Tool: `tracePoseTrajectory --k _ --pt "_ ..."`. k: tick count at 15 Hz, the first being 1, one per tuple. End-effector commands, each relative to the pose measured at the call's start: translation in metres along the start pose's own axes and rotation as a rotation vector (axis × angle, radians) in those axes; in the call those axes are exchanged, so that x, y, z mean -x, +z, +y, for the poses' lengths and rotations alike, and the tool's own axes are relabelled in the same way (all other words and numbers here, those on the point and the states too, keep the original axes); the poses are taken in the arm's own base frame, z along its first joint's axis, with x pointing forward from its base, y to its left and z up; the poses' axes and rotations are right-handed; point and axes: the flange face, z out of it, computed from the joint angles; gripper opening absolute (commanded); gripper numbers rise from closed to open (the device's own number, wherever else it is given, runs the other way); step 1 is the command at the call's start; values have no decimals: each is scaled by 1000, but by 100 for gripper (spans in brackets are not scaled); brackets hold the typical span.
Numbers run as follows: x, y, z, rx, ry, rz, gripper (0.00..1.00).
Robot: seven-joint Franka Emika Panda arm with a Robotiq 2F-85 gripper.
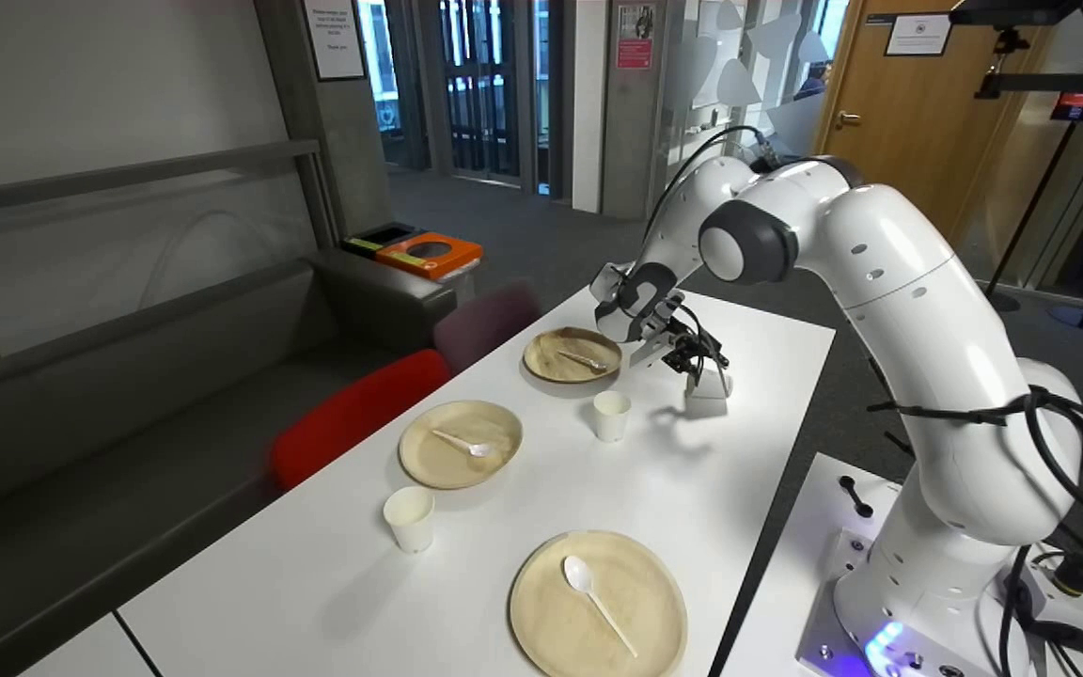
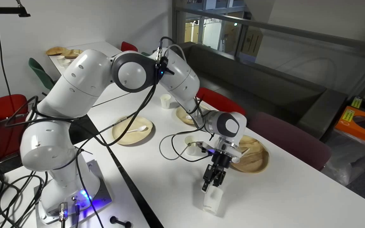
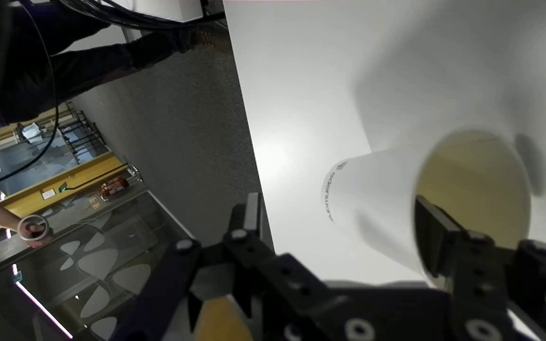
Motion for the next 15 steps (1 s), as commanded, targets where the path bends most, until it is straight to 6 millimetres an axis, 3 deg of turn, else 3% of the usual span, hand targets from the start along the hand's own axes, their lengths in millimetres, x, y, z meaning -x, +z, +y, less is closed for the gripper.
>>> tracePoseTrajectory --k 1,8,15 --pt "-2 -14 10 -40 -27 7 51" --pt "11 -34 22 -204 -56 -12 0" --pt "42 -45 52 -414 -89 -35 1"
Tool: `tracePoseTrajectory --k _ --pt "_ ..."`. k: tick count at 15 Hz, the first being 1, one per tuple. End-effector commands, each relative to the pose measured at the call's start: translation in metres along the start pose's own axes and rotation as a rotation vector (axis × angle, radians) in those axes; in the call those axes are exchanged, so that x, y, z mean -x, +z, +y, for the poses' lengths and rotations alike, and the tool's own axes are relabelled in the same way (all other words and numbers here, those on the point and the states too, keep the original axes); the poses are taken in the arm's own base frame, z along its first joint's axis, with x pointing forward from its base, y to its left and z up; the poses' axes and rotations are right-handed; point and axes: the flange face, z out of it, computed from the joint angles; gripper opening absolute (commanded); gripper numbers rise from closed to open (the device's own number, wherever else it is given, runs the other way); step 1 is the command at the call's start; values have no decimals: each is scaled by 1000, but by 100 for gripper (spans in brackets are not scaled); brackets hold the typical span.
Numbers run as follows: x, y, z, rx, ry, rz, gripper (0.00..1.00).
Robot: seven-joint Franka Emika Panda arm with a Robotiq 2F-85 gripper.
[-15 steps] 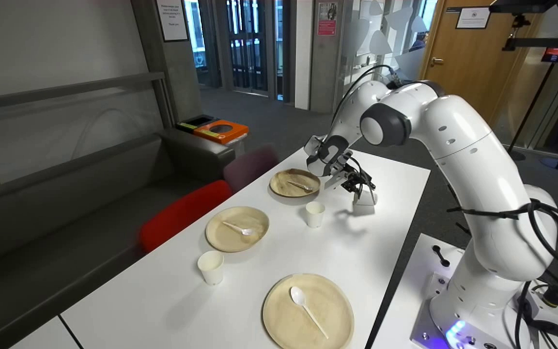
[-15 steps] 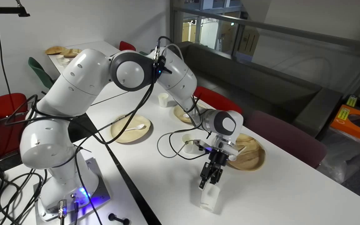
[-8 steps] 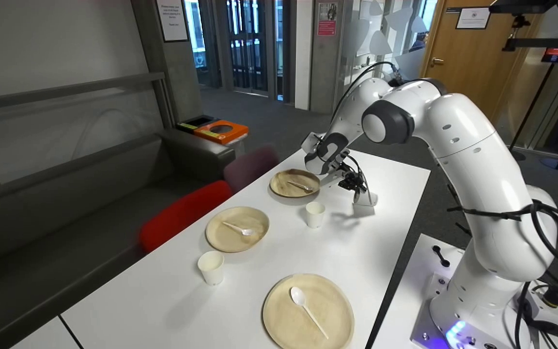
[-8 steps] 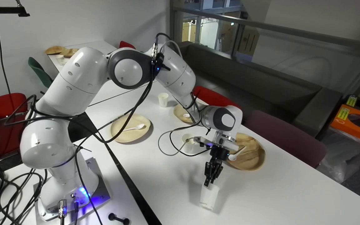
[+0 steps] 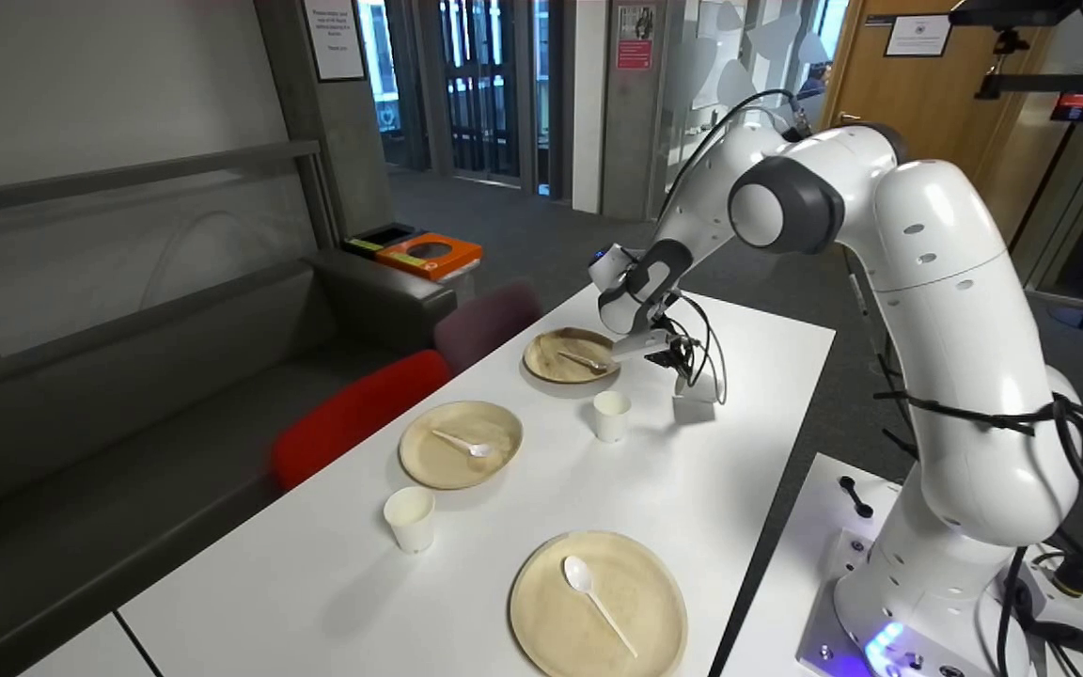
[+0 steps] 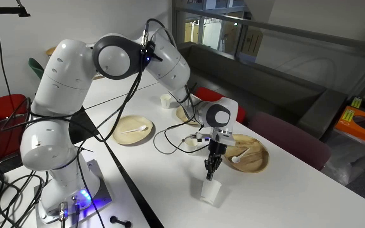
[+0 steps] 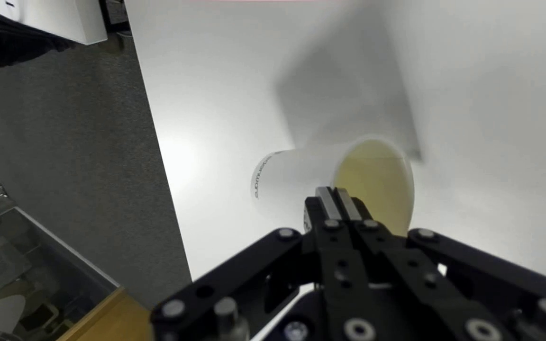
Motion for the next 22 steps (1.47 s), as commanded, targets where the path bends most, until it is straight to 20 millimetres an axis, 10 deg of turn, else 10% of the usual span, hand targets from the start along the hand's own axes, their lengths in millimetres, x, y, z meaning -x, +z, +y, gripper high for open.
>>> tracePoseTrajectory --k 1,11,22 --pt "19 -14 32 -122 -28 -39 1" --pt "35 -39 97 -379 5 -107 1" --pt "39 -17 131 -685 158 -260 1"
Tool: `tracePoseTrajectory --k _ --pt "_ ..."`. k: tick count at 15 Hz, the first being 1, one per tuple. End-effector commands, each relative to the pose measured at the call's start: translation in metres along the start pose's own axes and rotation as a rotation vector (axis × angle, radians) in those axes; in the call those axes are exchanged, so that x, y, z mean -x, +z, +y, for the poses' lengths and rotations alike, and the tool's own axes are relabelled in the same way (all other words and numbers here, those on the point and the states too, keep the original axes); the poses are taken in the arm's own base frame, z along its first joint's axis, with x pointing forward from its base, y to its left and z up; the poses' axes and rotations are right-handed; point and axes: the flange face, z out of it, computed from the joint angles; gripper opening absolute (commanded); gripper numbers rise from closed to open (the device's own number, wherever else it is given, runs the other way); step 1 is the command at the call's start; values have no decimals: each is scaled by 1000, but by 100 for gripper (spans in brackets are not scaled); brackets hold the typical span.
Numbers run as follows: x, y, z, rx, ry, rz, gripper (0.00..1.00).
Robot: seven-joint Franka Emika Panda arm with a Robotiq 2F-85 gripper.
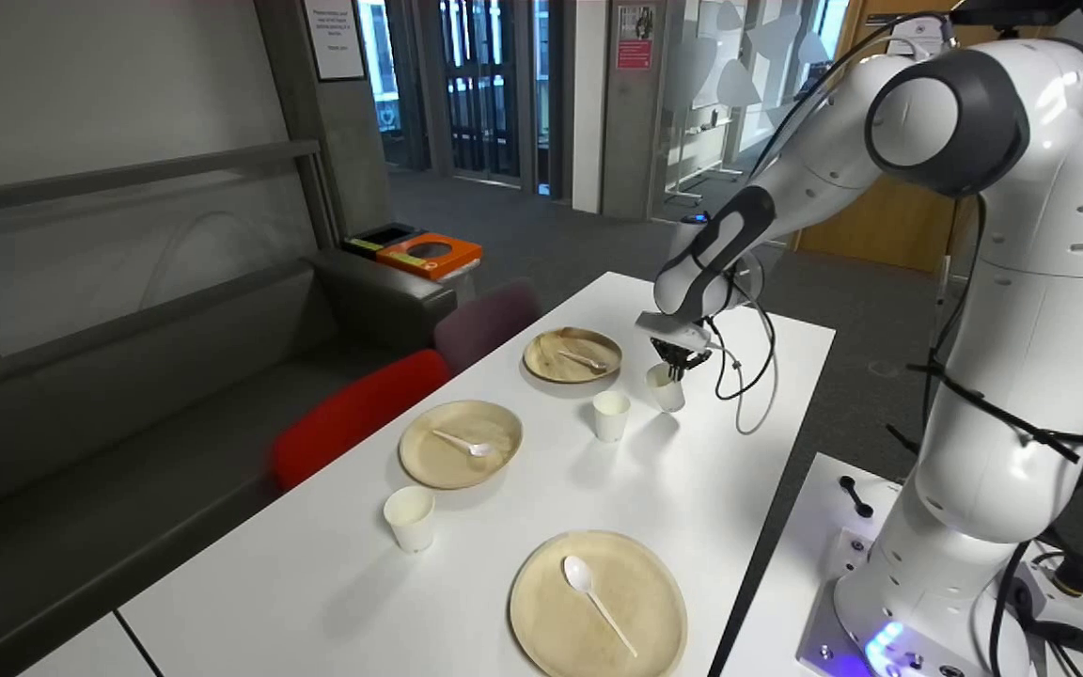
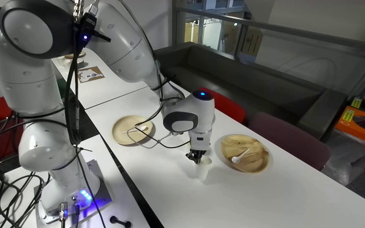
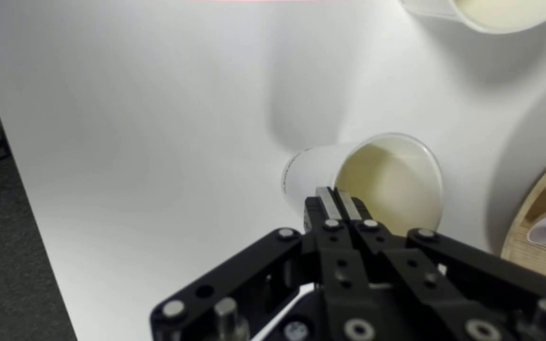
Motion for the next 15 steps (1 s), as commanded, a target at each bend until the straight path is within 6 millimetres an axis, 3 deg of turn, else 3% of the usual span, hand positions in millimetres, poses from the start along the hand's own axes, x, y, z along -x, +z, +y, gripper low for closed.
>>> tracePoseTrajectory --k 1,11,15 --pt "4 -4 19 -126 50 -31 1" --pt "21 29 23 -248 182 -142 1" --pt "-2 47 32 -250 250 -175 1"
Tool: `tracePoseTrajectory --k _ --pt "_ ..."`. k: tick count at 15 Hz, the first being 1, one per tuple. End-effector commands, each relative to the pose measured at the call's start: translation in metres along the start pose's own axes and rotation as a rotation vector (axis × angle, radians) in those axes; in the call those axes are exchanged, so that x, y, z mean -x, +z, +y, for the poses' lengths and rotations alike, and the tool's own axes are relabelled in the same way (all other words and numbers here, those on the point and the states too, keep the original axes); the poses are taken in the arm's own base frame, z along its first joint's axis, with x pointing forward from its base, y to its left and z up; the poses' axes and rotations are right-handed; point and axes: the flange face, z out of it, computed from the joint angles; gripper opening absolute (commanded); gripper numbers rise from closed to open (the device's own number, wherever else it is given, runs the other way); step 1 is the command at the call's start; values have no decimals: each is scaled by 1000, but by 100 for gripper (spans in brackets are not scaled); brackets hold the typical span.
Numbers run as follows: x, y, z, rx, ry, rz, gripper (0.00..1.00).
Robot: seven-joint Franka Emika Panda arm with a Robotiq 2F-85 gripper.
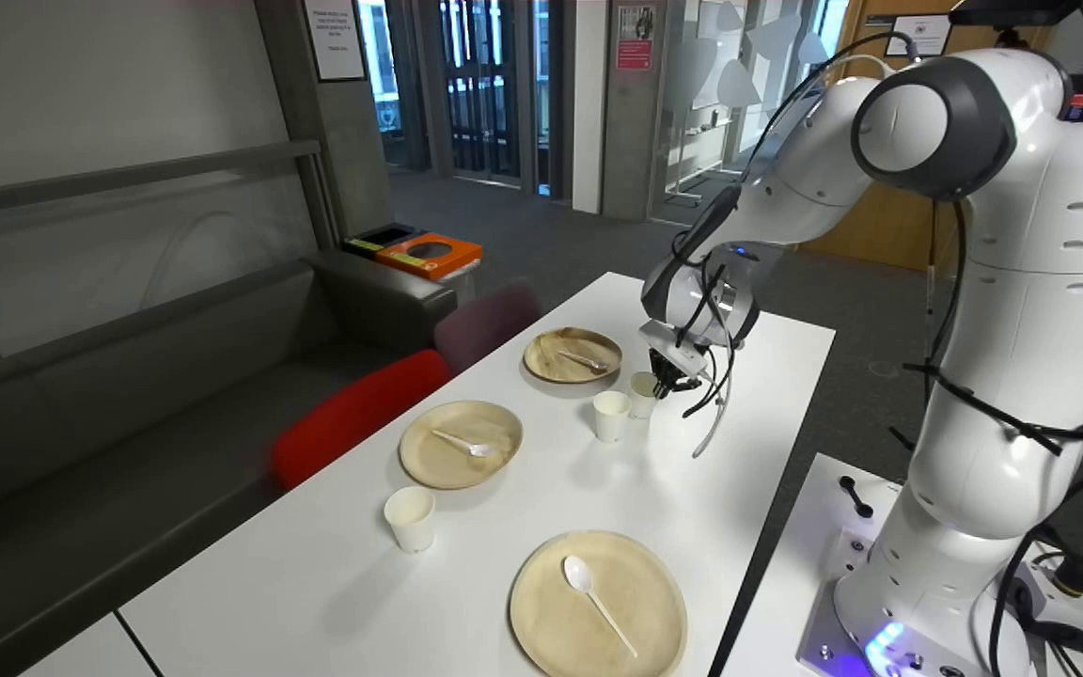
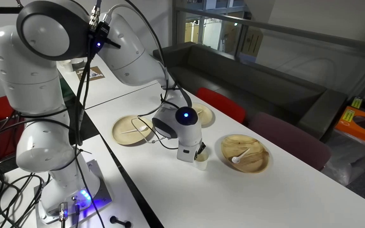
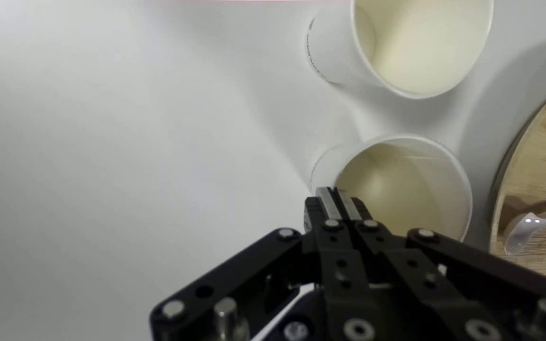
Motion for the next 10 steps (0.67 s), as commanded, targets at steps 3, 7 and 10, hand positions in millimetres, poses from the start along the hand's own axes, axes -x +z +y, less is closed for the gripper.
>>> tracePoseTrajectory --k 3,7,10 --pt "-42 8 1 -11 56 -2 1" --pt "-54 0 -3 -21 60 -7 1" --pt "-54 -18 -10 -37 41 -12 1"
